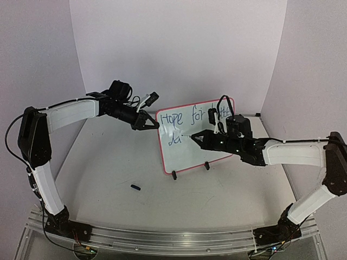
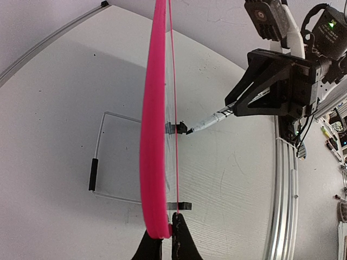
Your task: Write a sentence on the whiteboard
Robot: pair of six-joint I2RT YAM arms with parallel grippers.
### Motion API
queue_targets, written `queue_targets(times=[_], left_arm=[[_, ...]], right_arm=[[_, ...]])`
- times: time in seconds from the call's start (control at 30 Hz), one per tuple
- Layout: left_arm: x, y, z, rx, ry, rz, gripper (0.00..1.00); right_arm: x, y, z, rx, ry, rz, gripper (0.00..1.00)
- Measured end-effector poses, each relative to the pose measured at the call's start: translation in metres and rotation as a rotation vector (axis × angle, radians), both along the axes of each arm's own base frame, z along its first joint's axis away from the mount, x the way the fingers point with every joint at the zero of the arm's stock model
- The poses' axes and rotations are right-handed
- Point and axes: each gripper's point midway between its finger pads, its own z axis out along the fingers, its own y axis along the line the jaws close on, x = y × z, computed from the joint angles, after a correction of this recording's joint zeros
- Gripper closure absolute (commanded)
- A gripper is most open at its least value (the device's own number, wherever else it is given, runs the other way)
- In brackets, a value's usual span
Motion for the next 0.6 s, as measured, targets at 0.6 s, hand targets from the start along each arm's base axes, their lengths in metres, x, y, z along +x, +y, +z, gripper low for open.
queue_targets(times=[0.6], left_arm=[[0.000, -0.001, 0.000, 0.000, -0.001, -0.002, 1.00]], right_arm=[[0.006, 0.004, -0.016, -0.025, 0.016, -0.005, 1.00]])
